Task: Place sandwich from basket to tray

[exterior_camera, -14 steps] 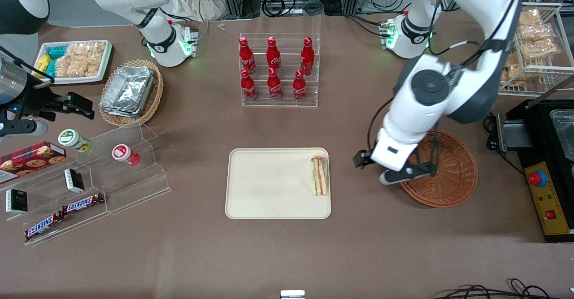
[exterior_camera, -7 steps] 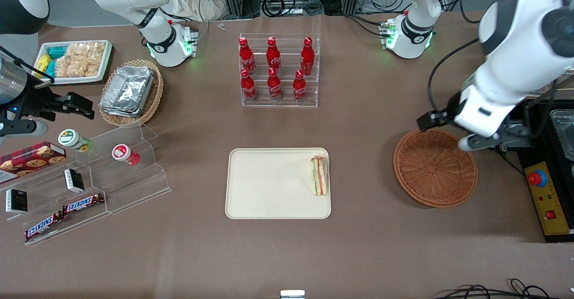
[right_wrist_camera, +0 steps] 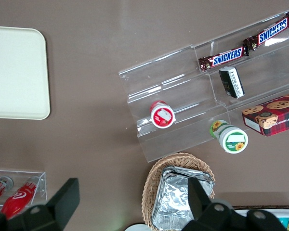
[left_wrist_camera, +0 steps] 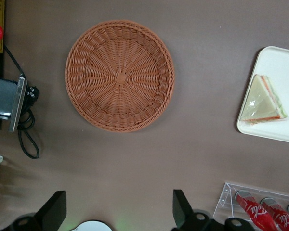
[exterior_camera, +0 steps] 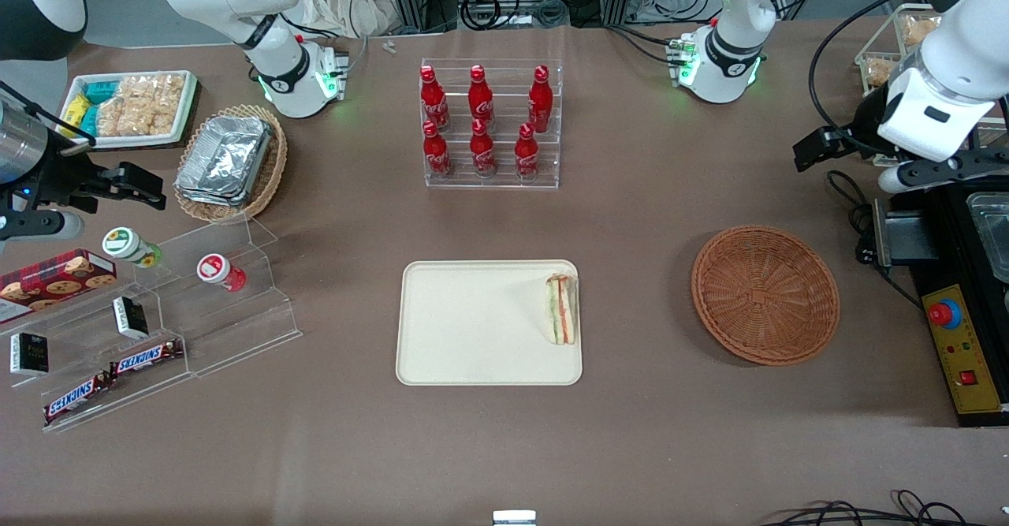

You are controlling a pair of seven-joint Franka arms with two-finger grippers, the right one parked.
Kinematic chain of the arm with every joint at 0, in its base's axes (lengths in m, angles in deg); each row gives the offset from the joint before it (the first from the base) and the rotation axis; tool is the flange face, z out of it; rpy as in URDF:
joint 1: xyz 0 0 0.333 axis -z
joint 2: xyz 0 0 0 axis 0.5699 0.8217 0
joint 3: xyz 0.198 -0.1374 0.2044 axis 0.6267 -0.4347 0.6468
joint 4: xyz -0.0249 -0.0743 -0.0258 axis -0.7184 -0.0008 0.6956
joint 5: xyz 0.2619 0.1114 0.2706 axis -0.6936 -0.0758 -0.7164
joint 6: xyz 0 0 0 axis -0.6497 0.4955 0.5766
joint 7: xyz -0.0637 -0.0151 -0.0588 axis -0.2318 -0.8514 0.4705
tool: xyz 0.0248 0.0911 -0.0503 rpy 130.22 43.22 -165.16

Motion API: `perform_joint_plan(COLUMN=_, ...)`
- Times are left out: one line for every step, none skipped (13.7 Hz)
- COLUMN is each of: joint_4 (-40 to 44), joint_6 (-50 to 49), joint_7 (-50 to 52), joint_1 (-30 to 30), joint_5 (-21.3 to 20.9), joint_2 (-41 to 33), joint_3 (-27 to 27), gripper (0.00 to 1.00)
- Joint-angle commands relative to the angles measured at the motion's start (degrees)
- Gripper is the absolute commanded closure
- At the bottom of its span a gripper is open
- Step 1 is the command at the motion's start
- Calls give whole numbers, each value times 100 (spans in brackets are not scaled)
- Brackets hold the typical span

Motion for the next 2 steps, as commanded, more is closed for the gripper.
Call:
perform_joint_plan(joint_4=36, joint_6=5, joint_7=-29, joint_1=64, joint_5=-7, joint_2=-34, joint_3=50, gripper=1)
perform_joint_plan(joint_4=89, joint_6=-91, joint_7=-46, joint_1=46, joint_5=-7, joint_2=-7, joint_3=50, gripper=1)
